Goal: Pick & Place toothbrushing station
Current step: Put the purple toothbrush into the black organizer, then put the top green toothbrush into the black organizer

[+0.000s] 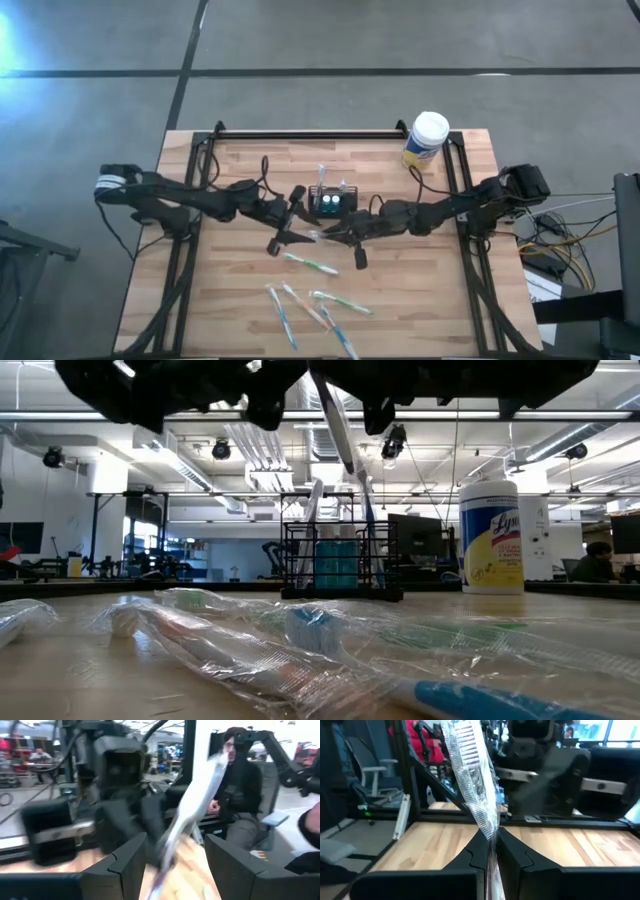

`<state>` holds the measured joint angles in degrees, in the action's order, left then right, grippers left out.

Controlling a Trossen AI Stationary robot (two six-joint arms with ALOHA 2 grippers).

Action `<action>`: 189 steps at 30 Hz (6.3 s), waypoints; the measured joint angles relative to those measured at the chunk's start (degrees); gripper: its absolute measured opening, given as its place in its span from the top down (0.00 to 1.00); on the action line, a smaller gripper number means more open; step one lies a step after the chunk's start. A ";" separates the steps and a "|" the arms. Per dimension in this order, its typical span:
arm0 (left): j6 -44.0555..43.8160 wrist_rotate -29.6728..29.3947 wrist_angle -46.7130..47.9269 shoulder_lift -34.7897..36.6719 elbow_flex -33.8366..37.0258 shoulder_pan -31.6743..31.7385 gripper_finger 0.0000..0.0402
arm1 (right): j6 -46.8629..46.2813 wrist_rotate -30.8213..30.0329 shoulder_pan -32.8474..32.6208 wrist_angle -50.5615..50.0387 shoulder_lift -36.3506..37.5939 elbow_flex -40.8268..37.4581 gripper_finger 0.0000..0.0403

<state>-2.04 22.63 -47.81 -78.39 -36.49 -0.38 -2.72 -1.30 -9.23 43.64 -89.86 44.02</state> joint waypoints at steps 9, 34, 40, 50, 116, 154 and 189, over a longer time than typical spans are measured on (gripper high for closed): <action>-0.98 1.90 0.33 -3.49 -3.41 -0.09 0.50 | 0.37 -0.11 -0.04 -0.17 0.00 -0.10 0.96; 0.44 2.49 2.07 -2.29 -3.48 -1.23 0.96 | -0.07 -0.41 -0.35 -3.46 0.87 -0.20 0.73; 2.70 0.90 6.70 1.37 -3.48 -1.20 0.96 | -3.66 -0.55 -0.35 -7.71 0.95 -0.21 0.56; 8.13 -10.16 17.27 12.84 -1.32 -0.65 0.96 | -2.15 -12.77 -3.83 -10.70 2.10 -3.11 0.50; 4.74 -16.67 11.36 -7.68 1.24 13.16 0.95 | 5.72 -16.61 -7.76 1.59 31.74 -27.42 0.98; 5.80 -14.57 41.85 38.96 11.34 12.98 0.52 | 5.26 -16.57 -7.76 -0.16 31.67 -27.42 0.98; -2.37 -14.71 31.27 59.04 35.84 13.00 0.96 | -10.38 -16.90 -7.60 -35.49 9.84 0.75 0.98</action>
<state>-4.41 7.92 -16.54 -19.35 -0.64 12.62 -13.10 -18.20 -16.83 8.15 -80.02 44.77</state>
